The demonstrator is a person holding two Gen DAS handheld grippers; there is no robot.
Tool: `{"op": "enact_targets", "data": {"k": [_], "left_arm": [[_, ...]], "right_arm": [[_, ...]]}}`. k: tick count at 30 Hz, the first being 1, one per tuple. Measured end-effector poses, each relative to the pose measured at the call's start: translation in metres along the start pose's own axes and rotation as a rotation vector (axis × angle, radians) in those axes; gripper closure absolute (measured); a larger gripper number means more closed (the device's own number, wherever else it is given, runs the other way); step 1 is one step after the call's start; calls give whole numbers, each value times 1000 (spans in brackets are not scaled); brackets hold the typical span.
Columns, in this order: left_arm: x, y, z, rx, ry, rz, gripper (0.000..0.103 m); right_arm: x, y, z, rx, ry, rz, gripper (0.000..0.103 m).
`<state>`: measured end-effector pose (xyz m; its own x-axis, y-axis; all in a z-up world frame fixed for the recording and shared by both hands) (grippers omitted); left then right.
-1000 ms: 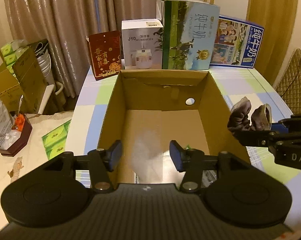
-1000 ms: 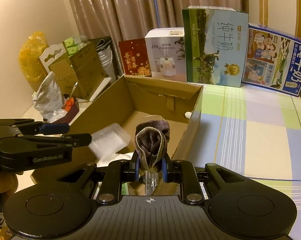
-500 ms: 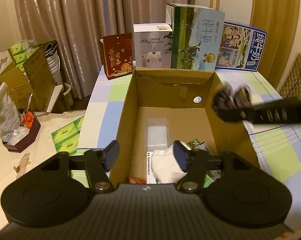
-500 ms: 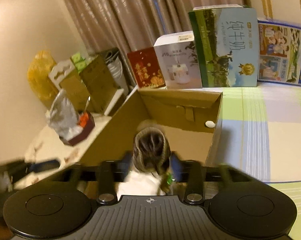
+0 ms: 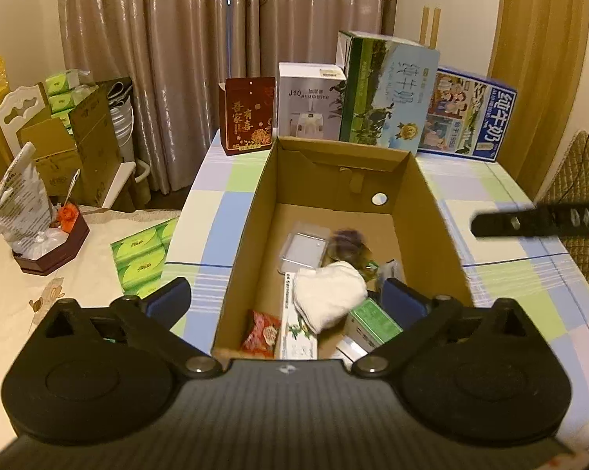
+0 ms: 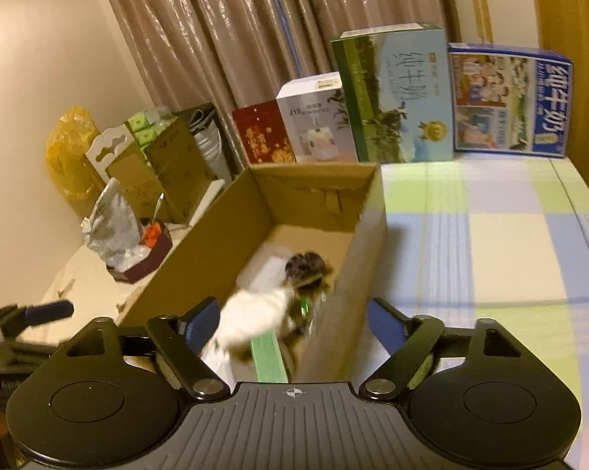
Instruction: Organize objects
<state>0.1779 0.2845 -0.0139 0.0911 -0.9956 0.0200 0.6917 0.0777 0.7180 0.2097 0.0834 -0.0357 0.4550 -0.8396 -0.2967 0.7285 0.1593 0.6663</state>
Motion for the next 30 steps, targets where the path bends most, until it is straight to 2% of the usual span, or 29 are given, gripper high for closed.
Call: {"op": "enact_targets", "data": {"k": [3,9,18,22,30], "left_arm": [[6,-9,18,7,-9,1,1],[13,-29,54,13,2,2,1],[20,-50,94,-18,13,31,1],[26,-60,105,-39,-4,41,1],[40,-71,115,-48,10,17,1]], "right_arm": [[-4,-21,21,-5,-11,-11,10],[-17,-54,59,-4,-48,-29,2],[-26,-80,96,-13,-97,-39,2],[-28,-89,103,-25,-97,-37,2],[-28,-100,109,-42,-102,-27,2]]}}
Point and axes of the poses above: each gripper's, at about its wrist camera, not at the fingertips, and z roughly against the way its jaws point, x to its right, y to its top, the point moved 8 cm from there along -z, roughly the way its jaws point, and after that the axes turned 4 degrees about -x, right-handed, at the moved point
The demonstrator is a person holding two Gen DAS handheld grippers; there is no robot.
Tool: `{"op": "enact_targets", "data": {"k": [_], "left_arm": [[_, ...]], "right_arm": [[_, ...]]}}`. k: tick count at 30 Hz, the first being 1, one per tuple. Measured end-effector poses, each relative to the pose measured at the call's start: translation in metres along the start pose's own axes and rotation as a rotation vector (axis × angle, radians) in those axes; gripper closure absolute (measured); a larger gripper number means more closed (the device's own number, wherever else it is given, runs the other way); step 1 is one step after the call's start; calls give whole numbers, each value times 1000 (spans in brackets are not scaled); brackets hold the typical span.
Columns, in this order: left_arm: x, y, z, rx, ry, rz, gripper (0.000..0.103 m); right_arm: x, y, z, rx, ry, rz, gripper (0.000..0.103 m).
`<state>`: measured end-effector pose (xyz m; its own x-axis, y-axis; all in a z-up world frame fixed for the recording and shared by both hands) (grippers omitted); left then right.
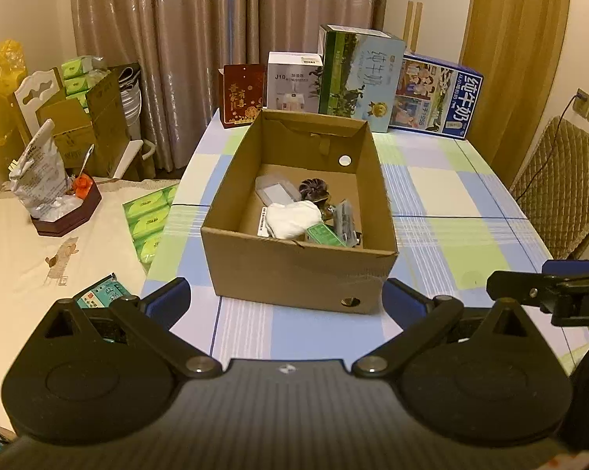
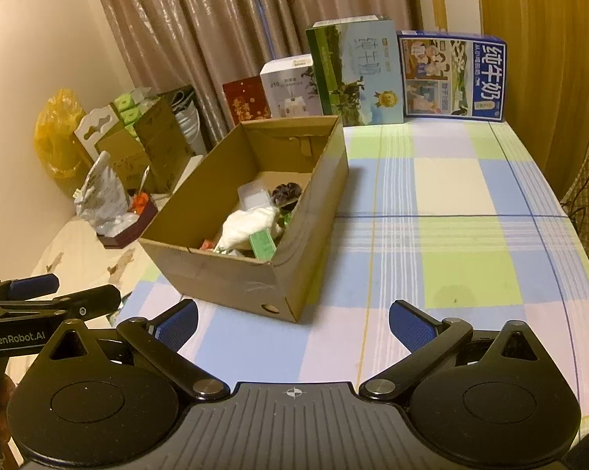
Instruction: Organize objects
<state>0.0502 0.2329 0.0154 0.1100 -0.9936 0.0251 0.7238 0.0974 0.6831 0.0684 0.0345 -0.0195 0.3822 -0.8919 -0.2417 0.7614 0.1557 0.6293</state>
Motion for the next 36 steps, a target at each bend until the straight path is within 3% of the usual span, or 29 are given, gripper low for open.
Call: {"op": "enact_targets", "data": {"k": [36], "left_arm": [[-1,-14,6,1,21,2,1]], "right_arm": [[-7,-14,-12,-20,-19,47,2]]}}
Point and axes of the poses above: each gripper's, at about its wrist camera, not at the fingertips, and z roughly against the way its jaws point, x to its right, y to its top, the point moved 8 cm from there along -z, roughly the way its jaws point, and after that the axes turned 4 degrees about -x, right-handed, at the moved point
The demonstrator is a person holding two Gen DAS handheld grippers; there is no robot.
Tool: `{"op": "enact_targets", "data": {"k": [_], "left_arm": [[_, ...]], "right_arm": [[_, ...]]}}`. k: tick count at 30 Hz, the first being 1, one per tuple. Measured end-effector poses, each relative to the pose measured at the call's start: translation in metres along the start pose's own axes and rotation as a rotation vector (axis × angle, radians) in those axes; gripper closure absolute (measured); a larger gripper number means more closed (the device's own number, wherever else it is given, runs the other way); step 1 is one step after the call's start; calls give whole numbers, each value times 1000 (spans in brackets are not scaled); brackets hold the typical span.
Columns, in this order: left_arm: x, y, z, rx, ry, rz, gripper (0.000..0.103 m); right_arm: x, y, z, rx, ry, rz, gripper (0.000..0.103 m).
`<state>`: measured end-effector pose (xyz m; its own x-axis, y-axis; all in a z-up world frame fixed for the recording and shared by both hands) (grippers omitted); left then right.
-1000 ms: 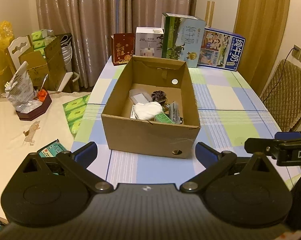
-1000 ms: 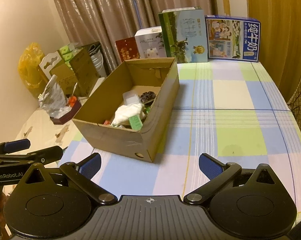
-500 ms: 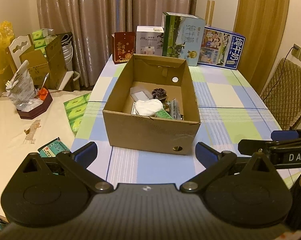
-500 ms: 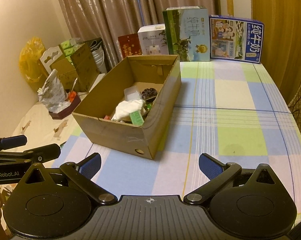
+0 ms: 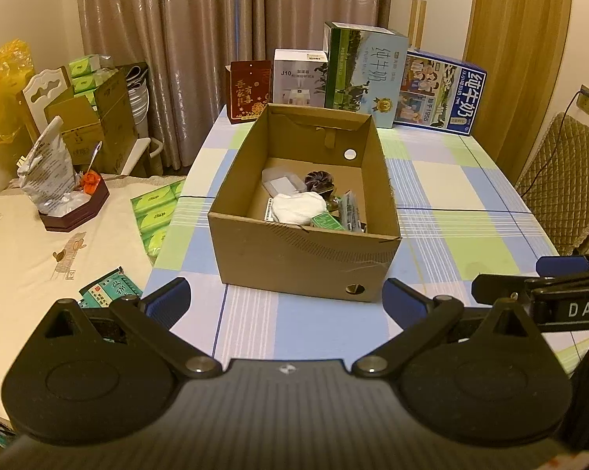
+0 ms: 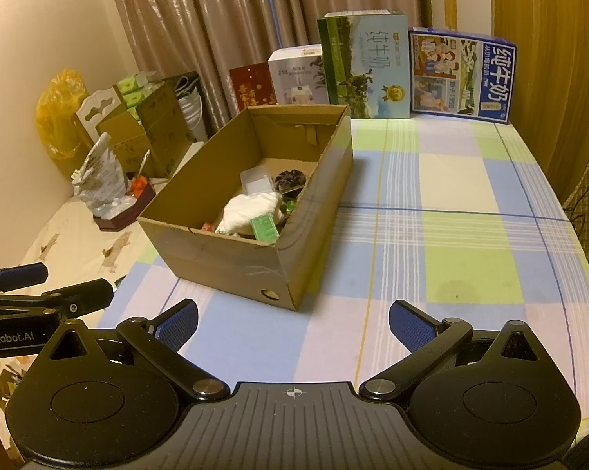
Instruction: Organize objects
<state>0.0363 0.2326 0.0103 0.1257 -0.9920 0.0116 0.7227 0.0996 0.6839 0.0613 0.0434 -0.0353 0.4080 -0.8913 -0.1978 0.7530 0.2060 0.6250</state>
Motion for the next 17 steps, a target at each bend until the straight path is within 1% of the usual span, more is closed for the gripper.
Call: {"op": "enact_targets", "data": {"k": [14,17], "left_arm": [[4,0,-2,1,-7,-4,1],[6,1,0,25,-6,-17,1]], "right_arm": [[2,0,0,-2,0,-1,2],[4,0,-2,-3,-4,-5,2]]}}
Point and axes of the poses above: each gripper's, at about its wrist camera, not at the fingertips, and z roughly against the way its jaws point, x to its right, y to its top, the point moved 8 cm from there along -z, roughly the way its jaws point, and after that the axes turned 4 degrees about -x, right-handed, at the moved point
